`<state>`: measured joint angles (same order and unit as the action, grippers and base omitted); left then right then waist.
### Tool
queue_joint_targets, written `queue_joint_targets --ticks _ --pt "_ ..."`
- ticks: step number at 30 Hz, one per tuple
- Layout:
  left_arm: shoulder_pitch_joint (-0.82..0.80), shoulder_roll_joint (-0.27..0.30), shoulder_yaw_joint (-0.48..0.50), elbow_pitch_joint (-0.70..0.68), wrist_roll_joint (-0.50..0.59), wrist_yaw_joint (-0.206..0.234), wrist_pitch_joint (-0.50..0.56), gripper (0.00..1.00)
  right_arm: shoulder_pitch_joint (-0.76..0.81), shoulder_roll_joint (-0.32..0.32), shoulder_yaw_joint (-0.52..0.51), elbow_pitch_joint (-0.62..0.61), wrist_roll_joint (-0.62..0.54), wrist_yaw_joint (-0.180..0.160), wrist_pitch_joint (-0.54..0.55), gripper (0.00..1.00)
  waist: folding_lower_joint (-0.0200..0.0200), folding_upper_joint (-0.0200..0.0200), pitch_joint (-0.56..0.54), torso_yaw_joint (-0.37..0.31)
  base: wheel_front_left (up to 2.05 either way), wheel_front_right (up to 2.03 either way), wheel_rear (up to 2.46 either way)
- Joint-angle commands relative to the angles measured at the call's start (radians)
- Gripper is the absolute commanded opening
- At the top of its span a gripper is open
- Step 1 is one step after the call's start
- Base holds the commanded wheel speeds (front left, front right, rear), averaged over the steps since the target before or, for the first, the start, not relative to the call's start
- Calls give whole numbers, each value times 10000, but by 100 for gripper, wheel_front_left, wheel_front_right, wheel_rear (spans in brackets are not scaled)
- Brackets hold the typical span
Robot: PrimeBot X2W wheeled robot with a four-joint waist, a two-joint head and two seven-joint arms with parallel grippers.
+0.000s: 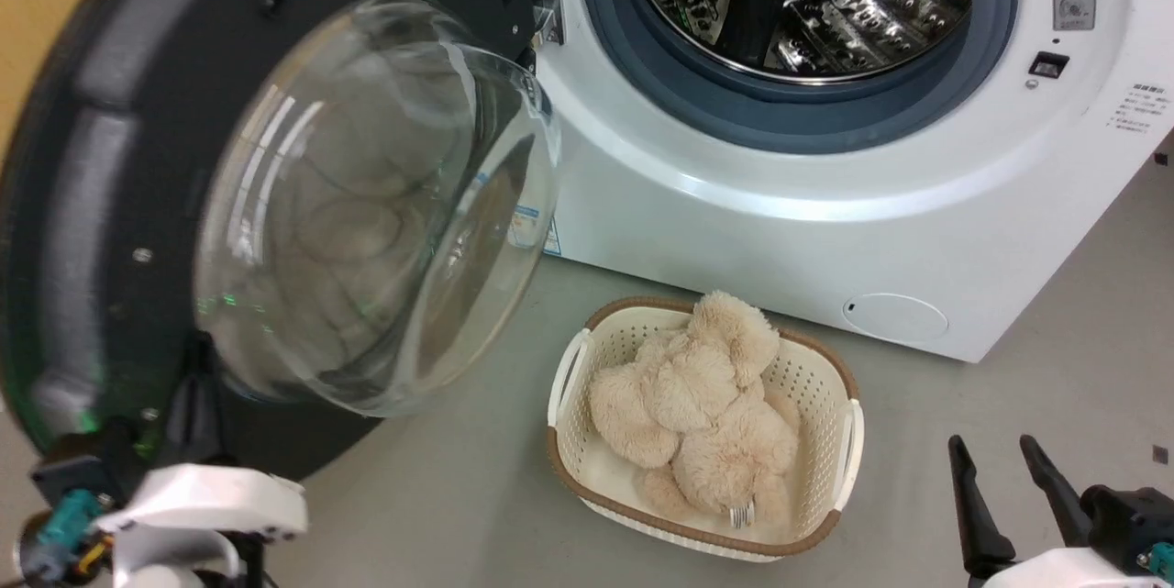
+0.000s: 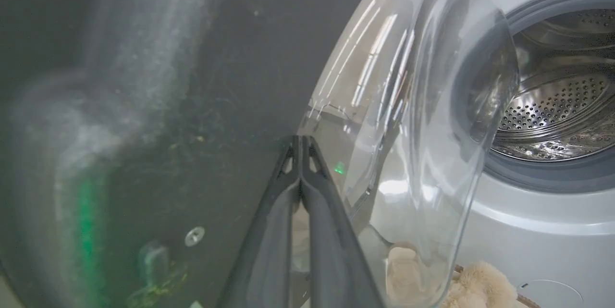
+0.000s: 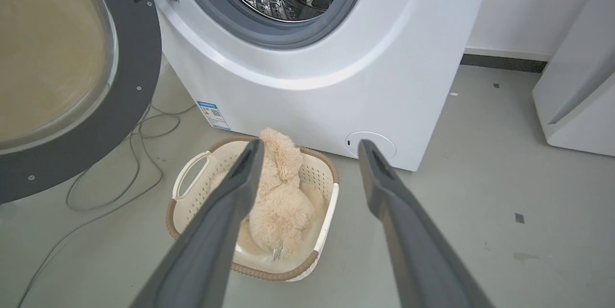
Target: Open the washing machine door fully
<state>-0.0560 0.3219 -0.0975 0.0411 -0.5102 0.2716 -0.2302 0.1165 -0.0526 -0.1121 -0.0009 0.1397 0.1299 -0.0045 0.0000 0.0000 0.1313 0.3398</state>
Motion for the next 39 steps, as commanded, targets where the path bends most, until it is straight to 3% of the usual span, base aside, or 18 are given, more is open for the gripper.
queue_joint_targets --ticks 1,8,16,28,33,34,36,39 --pt "-310 119 206 260 -124 -113 -92 0 -194 24 -25 -71 -75 8 24 100 0 0 78 6 0 0 0" --pt "-1334 332 1054 2042 -466 -793 -285 0 -395 24 -54 -155 -188 8 81 100 0 0 307 -33 0 0 0" --pt "-1956 372 2108 3471 -118 -1441 -312 0 -490 24 -83 -74 -227 8 47 100 0 0 225 -180 0 0 0" --pt "-364 -576 2706 2883 743 -1829 -314 0 -396 24 72 247 -78 8 -248 100 0 0 -495 -584 0 0 0" --pt "885 -782 2545 2160 933 -1713 -211 0 -293 24 200 376 -161 8 -303 100 0 0 -928 -800 0 0 0" --pt "1126 -836 2489 1975 995 -1618 -113 16 -263 24 211 389 -182 8 -314 100 0 0 -996 -840 0 0 0" --pt "1567 -954 2373 1523 1168 -1374 45 100 -188 24 251 404 -212 8 -325 100 0 0 -1112 -917 0 0 0" --pt "2057 -951 2005 765 1541 -1243 335 100 -38 24 290 382 -249 8 -332 100 0 0 -1234 -1021 0 0 0"
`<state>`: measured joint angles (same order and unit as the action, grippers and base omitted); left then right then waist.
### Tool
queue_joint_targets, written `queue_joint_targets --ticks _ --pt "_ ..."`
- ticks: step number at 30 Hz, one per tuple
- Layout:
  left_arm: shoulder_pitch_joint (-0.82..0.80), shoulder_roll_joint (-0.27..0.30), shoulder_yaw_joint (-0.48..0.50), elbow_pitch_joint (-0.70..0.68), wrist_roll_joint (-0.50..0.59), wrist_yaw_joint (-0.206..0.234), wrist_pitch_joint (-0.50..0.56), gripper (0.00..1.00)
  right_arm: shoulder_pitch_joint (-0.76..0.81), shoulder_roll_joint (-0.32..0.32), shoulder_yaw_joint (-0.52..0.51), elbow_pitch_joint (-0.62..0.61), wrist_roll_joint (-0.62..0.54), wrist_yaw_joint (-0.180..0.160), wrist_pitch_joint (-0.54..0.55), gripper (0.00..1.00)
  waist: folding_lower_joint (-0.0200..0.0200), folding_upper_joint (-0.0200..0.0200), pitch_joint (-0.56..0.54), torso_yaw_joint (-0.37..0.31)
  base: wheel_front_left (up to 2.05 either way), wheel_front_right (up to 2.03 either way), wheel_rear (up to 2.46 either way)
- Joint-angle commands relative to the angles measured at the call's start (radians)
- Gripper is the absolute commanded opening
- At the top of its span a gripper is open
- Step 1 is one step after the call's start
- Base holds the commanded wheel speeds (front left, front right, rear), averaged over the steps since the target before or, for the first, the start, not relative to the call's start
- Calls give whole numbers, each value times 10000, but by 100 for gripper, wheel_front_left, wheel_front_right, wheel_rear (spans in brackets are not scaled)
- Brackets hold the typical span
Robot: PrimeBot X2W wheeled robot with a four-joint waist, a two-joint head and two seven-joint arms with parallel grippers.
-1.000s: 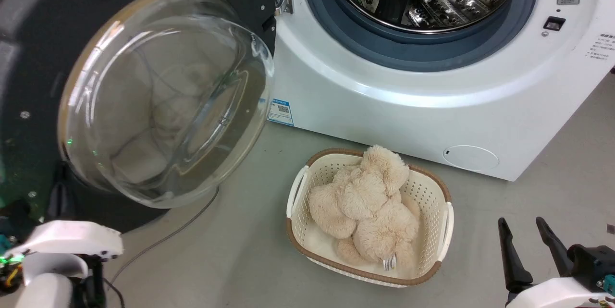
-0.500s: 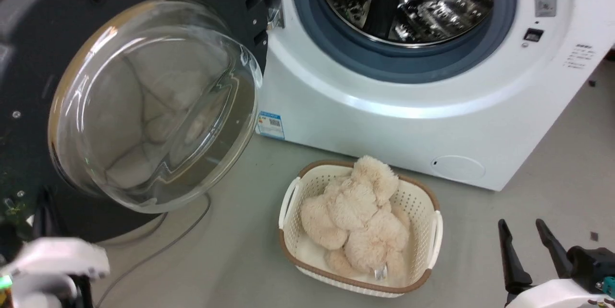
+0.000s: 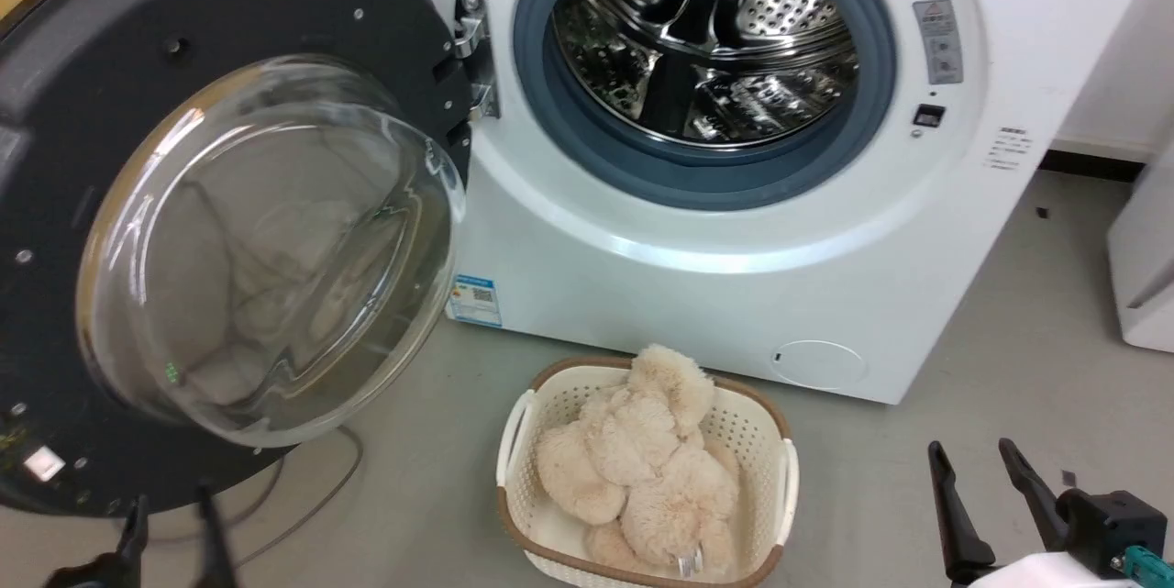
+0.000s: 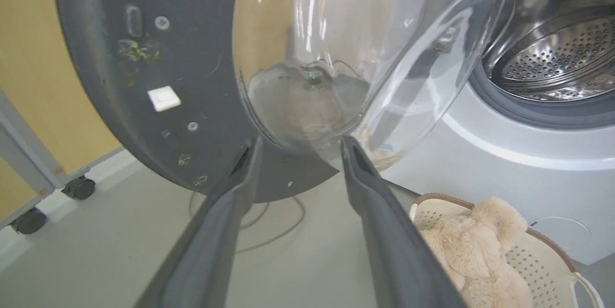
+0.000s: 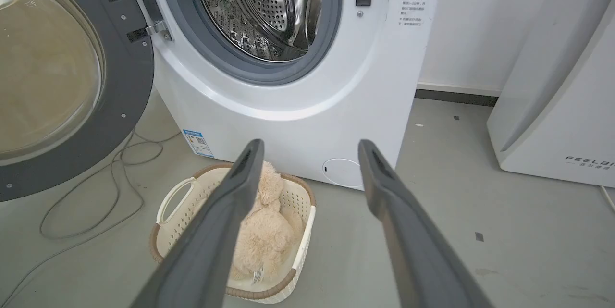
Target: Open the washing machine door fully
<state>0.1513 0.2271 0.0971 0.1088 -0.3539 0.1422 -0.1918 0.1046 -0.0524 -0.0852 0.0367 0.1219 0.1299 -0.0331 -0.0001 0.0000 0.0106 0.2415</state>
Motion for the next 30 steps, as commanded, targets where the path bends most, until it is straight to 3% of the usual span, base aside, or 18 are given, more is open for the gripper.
queue_joint_targets --ticks 1,10,21,30 --pt "99 -18 -96 -166 82 51 48 100 108 22 22 -22 -102 8 -48 100 1 0 -30 -95 0 0 0" --pt "232 -287 -1181 -1533 739 144 439 100 56 22 170 -467 -387 8 -70 100 1 0 -18 -823 0 0 0" --pt "-983 -285 -2381 -1093 1279 -394 585 100 130 22 341 -1265 -680 8 78 100 1 0 -102 -1715 0 0 0" --pt "-1226 -297 -2568 -689 1176 -525 596 100 336 22 359 -1394 -682 8 120 100 1 0 -177 -2051 0 0 0"
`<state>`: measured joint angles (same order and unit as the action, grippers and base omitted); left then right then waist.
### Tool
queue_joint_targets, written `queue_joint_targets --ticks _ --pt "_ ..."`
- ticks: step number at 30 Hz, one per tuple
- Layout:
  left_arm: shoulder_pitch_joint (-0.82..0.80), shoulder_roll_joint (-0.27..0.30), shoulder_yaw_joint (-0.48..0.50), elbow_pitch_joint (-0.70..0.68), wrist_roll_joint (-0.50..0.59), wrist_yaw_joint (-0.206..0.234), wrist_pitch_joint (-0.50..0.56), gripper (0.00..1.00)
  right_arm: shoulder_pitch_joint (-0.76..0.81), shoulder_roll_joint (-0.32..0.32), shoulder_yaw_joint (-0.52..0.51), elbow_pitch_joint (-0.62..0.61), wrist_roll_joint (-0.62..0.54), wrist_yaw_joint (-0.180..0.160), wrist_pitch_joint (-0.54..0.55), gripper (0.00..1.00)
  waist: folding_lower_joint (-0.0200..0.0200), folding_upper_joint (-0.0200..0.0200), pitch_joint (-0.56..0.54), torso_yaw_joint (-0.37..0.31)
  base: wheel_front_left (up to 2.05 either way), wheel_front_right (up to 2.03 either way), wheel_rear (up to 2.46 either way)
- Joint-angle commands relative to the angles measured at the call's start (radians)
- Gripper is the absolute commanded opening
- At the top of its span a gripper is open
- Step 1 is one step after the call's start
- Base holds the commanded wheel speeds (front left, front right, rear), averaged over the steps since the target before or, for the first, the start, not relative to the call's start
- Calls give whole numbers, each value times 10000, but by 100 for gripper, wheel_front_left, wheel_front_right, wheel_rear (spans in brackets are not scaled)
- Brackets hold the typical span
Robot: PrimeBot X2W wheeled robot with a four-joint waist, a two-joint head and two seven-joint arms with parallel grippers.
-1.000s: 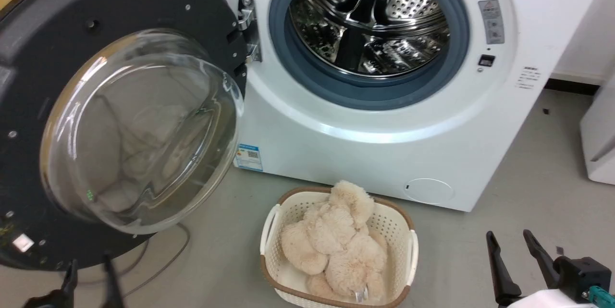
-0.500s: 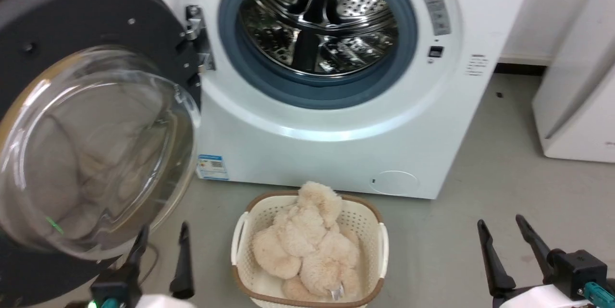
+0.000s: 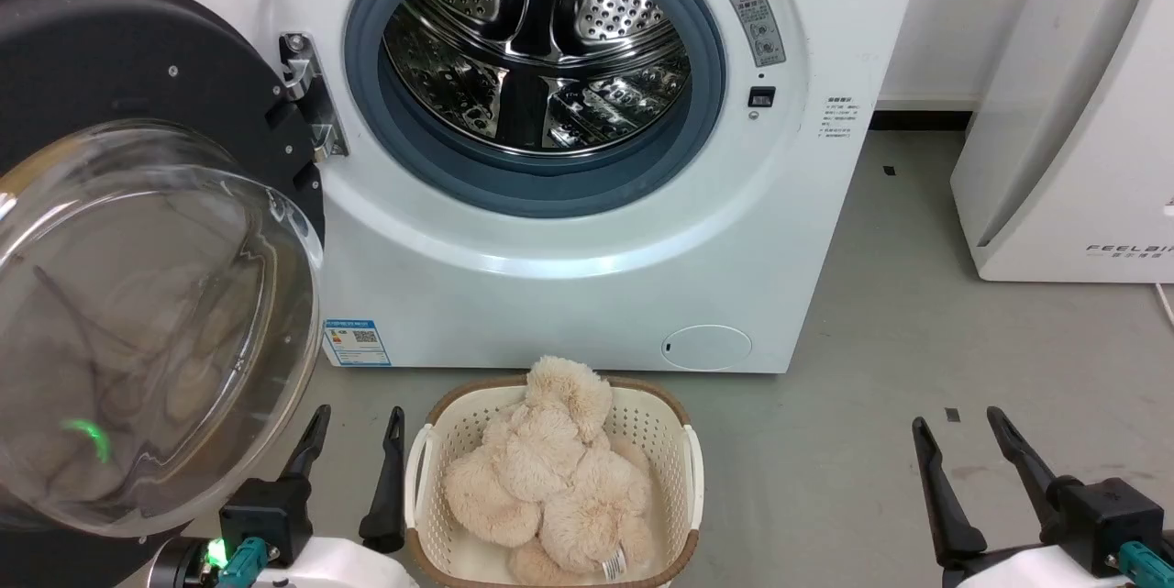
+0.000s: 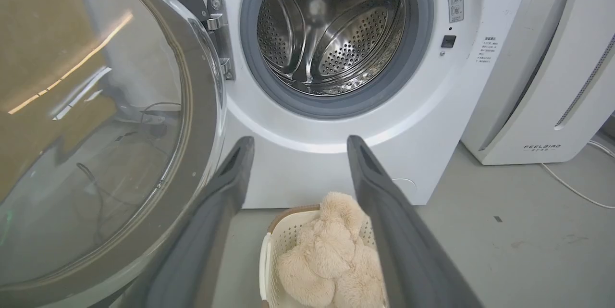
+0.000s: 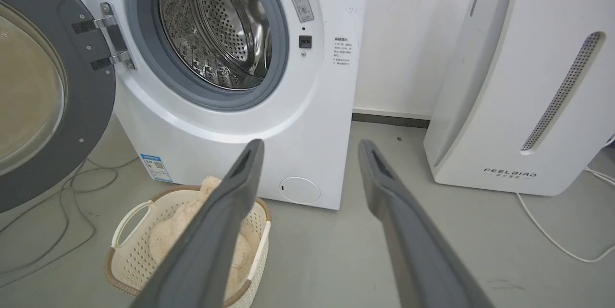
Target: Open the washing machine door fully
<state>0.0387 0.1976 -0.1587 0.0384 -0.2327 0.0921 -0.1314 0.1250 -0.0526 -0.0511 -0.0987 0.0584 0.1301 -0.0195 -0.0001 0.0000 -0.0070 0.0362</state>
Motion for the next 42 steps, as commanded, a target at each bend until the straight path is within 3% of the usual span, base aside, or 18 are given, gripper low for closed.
queue_joint_targets --ticks 1,12,13,42 --pt "-105 1 -20 45 -49 -33 -18 100 147 24 16 -35 -48 6 -17 100 1 0 -1 -2 0 0 0" --pt "-88 57 -38 249 -200 -23 -37 100 175 24 -4 50 46 6 -85 100 1 0 -21 8 0 0 0" --pt "2 22 -28 237 -164 1 -9 0 90 0 -6 43 28 -2 -8 0 1 0 -21 6 0 0 0" --pt "-79 -297 317 105 366 -193 273 0 -196 5 104 244 -102 0 42 0 1 0 -2 -74 0 0 0"
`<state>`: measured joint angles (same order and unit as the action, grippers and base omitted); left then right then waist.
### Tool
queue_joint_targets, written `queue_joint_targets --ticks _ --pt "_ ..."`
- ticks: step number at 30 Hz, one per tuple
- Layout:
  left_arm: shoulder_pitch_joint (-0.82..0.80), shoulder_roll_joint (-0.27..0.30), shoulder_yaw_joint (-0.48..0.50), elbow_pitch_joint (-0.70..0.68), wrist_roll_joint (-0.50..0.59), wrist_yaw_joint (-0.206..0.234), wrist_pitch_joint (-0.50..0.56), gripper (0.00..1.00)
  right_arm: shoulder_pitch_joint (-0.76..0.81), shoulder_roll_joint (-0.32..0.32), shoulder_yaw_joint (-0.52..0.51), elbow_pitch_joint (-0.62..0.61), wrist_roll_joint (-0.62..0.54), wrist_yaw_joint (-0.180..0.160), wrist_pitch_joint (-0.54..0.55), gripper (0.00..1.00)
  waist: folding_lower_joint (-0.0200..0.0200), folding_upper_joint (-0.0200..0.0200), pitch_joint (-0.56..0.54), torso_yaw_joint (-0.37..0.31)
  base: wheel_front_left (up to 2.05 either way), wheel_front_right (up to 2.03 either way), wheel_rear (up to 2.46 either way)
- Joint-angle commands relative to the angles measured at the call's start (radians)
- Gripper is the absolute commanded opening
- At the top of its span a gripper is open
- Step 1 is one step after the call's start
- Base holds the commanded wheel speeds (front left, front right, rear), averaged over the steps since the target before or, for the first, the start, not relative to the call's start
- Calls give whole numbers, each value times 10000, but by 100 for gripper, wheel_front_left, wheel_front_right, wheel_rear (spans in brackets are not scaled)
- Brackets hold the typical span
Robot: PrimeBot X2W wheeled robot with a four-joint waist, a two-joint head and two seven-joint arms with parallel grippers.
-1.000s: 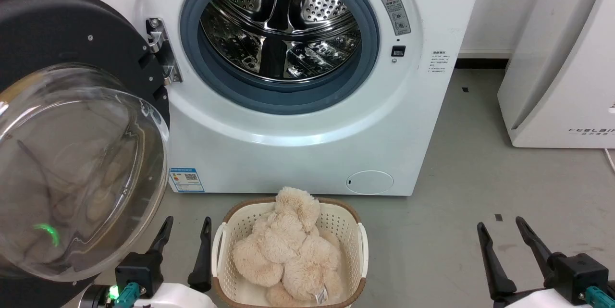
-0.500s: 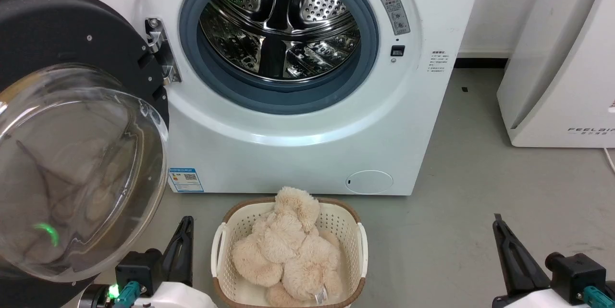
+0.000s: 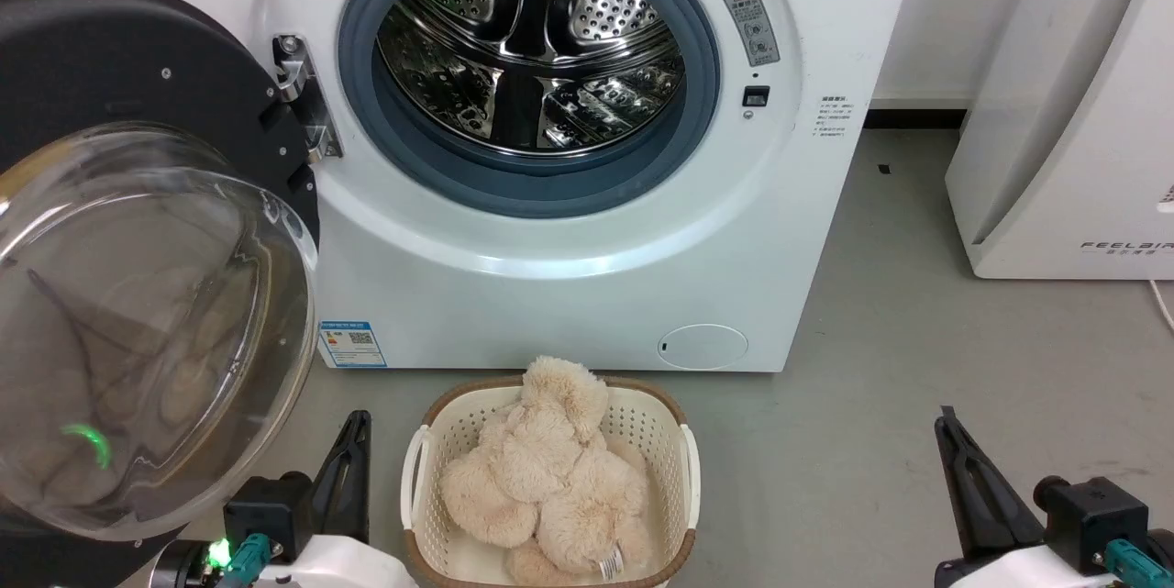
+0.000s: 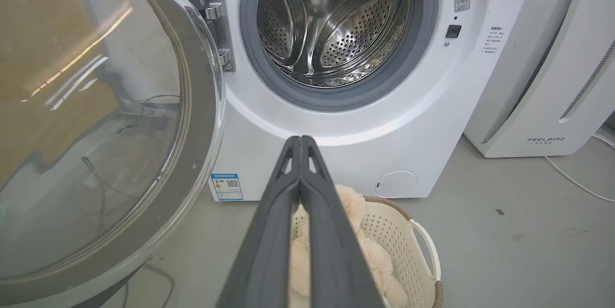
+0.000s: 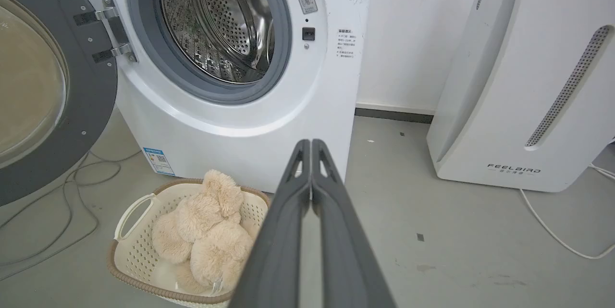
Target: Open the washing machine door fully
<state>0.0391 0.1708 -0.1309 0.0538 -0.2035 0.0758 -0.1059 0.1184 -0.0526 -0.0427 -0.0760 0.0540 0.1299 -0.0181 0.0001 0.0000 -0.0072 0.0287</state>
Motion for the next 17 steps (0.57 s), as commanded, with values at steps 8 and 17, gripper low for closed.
queue_joint_targets --ticks 8,17 --pt "-108 -125 142 -88 234 -90 102 0 -215 7 53 78 -97 2 41 0 -1 0 6 -22 0 0 0" --pt "-136 -232 259 -133 414 -156 198 0 -312 8 90 146 -141 3 55 0 -1 0 12 -48 0 0 0"
